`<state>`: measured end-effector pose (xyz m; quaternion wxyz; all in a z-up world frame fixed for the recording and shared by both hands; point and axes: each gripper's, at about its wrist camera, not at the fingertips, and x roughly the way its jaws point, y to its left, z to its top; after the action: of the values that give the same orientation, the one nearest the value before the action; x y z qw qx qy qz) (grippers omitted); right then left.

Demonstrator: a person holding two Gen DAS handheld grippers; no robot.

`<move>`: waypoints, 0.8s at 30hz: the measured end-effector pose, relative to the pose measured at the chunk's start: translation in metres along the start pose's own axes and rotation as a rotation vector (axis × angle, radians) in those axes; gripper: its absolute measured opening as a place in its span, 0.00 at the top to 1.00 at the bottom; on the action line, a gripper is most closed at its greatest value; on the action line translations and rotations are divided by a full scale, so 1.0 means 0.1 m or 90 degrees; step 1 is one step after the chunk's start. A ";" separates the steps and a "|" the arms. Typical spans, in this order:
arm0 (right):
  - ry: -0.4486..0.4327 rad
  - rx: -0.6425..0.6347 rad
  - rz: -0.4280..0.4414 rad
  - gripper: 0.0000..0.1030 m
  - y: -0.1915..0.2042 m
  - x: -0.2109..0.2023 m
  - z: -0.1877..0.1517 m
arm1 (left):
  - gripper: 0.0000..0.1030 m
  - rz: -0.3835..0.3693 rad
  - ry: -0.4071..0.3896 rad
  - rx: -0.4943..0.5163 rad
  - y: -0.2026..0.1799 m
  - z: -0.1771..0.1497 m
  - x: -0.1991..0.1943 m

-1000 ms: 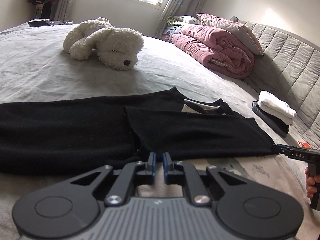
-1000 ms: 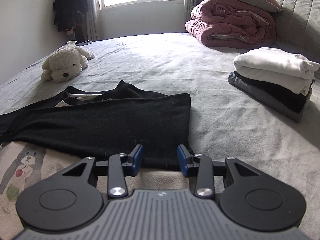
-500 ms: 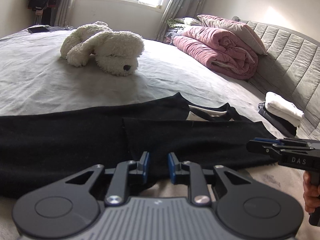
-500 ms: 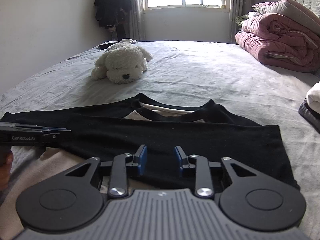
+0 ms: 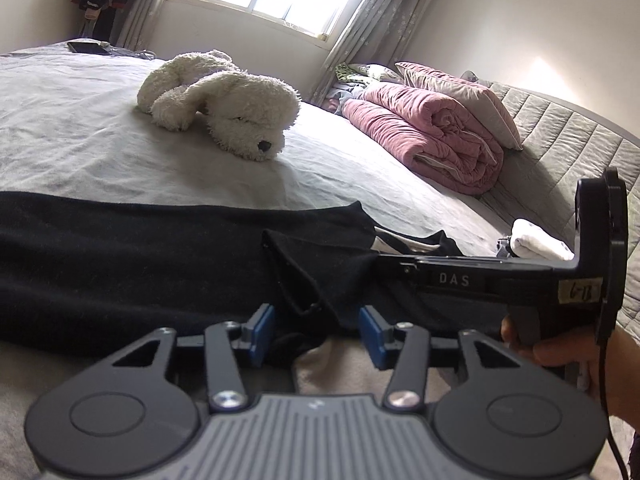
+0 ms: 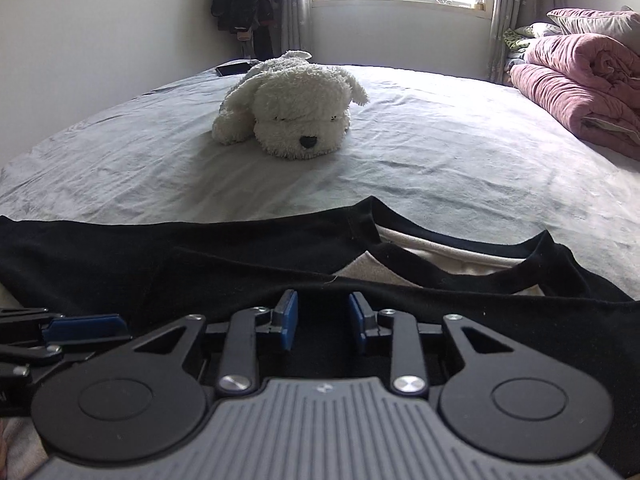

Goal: Fold clothes
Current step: 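Open both grippers and pull them back from the folded sleeve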

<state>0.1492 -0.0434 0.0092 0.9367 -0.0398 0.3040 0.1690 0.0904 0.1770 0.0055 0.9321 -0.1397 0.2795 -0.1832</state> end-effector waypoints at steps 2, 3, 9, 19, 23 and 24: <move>0.001 0.003 -0.019 0.64 -0.03 -0.06 -0.02 | 0.41 0.000 0.004 0.030 -0.08 -0.01 -0.03; 0.004 0.006 -0.028 0.62 -0.06 -0.11 -0.05 | 0.39 0.000 0.009 0.048 -0.13 -0.02 -0.04; 0.025 0.024 -0.073 0.54 -0.23 -0.46 -0.36 | 0.08 -0.011 0.071 0.133 -0.40 -0.18 -0.08; 0.014 0.069 -0.089 0.38 -0.18 -1.17 -1.03 | 0.00 0.066 0.076 0.227 -0.62 -0.44 -0.16; 0.013 0.086 -0.084 0.33 -0.11 -1.42 -1.21 | 0.00 0.060 0.088 0.215 -0.58 -0.42 -0.14; 0.014 0.087 -0.083 0.32 -0.11 -1.45 -1.24 | 0.00 0.060 0.087 0.216 -0.59 -0.42 -0.14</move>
<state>-0.0264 -0.1182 -0.0074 0.9430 0.0023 0.3214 0.0861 0.0401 0.1238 -0.0007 0.9287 0.0454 0.3135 -0.1930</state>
